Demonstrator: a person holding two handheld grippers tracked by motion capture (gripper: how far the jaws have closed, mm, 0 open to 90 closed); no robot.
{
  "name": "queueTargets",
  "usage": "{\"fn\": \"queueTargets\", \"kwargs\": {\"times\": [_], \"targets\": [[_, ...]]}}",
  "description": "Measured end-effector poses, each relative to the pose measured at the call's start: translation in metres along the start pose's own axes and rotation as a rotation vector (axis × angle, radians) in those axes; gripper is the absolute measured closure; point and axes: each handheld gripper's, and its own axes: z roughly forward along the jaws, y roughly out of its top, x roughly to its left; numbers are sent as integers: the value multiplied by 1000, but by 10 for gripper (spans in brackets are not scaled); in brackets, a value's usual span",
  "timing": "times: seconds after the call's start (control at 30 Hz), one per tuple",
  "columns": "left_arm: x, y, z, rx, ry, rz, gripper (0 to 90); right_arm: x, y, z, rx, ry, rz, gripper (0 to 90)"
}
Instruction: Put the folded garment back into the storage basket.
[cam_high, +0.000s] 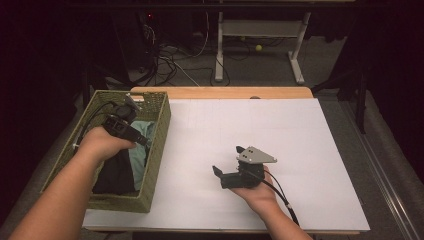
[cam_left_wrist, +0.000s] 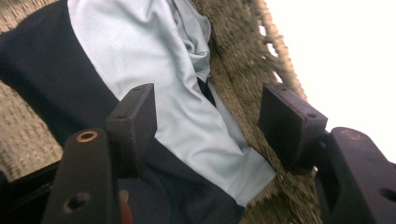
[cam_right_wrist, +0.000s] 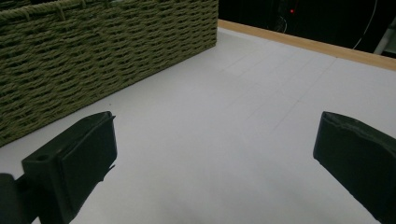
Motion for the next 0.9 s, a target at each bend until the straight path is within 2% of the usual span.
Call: {"fn": "queueTargets", "kwargs": {"times": [0.07, 0.13, 0.17, 0.2, 0.27, 0.33, 0.43, 0.57, 0.9], "targets": [[-4, 1, -5, -4, -16, -5, 285, -3, -1, -5, 0, -5, 3, 0], [-11, 2, -9, -1, 2, 19, 283, -6, -2, -10, -1, -12, 2, 0], [-15, 3, -10, 2, -2, 20, 280, -8, -3, -13, -1, -16, 2, 0], [-17, 4, -11, 10, 0, 22, 236, -11, -4, -16, 2, -21, 0, 0], [-24, 5, -11, 21, 0, 37, 219, -14, -6, -21, 0, -26, 6, 0], [-31, 7, -11, 37, 6, 36, 145, -18, -9, -27, -1, -33, 11, 0], [-40, 10, -10, 52, 22, 45, 85, -24, -12, -37, -4, -44, 18, 0], [-50, 15, -6, 68, 20, 54, 13, -32, -18, -48, -5, -63, 21, 0], [-75, 25, 8, 91, 4, 95, 0, -53, -32, -75, 4, -119, 27, 0]]}}
